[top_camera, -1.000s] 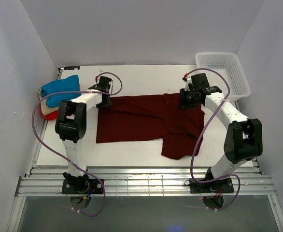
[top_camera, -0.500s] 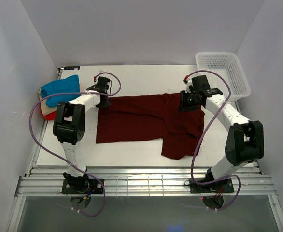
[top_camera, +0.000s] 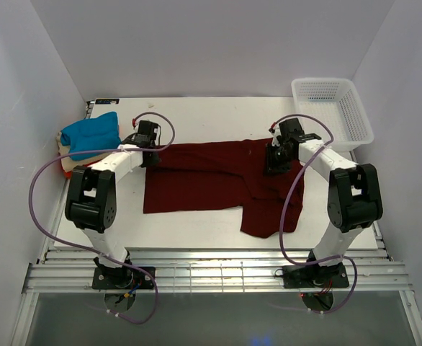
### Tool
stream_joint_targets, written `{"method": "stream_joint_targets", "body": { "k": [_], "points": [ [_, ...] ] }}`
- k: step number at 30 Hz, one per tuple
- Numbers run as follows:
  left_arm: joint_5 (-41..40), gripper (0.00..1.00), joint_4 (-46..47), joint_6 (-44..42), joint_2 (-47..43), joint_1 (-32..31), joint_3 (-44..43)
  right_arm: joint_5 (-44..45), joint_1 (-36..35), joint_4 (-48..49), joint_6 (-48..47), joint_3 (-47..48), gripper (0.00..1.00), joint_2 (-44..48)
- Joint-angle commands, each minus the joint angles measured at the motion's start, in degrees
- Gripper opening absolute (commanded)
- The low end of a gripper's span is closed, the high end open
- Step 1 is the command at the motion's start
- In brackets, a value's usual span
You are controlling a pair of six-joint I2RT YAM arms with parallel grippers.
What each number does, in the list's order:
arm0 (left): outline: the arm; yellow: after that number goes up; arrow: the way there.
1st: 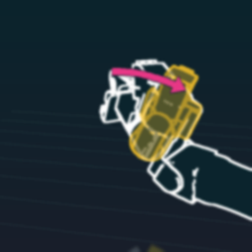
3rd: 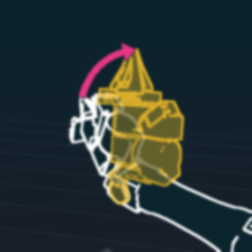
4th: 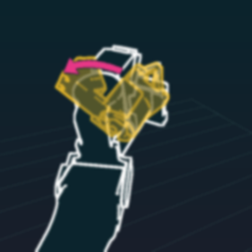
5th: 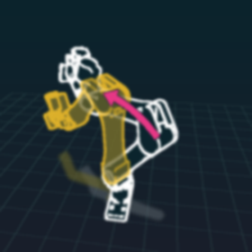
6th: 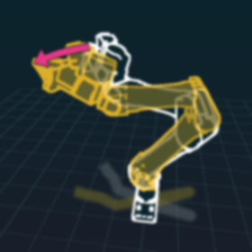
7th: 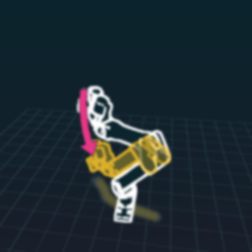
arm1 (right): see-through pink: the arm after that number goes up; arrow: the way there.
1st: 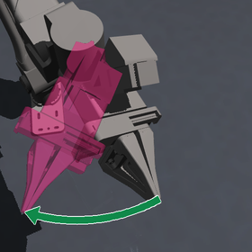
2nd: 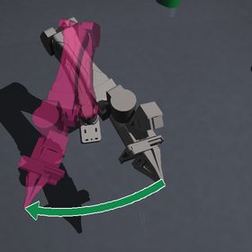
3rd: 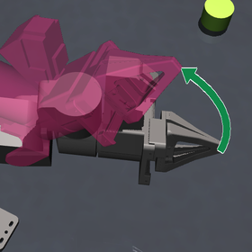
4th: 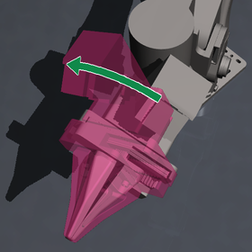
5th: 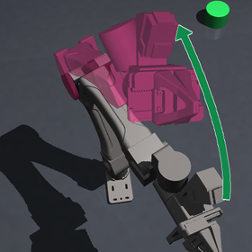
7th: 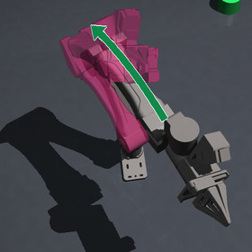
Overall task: Fold and stack the t-shirts
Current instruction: Fold the flattened tshirt in 1/3 of the way
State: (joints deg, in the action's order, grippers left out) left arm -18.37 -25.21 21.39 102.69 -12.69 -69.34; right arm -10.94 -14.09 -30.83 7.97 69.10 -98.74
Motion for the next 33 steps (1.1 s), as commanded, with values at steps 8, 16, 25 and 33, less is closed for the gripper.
{"method": "stream_joint_targets", "body": {
  "k": [8,16,25,33],
  "points": [
    [2.37,0.21,-1.41,3.66,-11.63,-0.76,8.16,-0.58,-0.94,0.95,1.00,0.68,0.34,-2.95],
    [3.34,0.45,-4.40,6.21,-17.87,-2.60,12.56,0.22,-1.21,0.68,0.73,0.69,0.33,-4.18],
    [1.76,0.47,-3.53,5.60,-17.37,-3.57,9.67,0.22,-1.56,1.12,0.73,-1.16,0.33,-3.04],
    [-0.52,0.00,1.66,3.49,-7.08,-3.48,2.46,0.74,-1.56,1.03,0.73,-2.30,0.32,-1.81]
  ]
}}
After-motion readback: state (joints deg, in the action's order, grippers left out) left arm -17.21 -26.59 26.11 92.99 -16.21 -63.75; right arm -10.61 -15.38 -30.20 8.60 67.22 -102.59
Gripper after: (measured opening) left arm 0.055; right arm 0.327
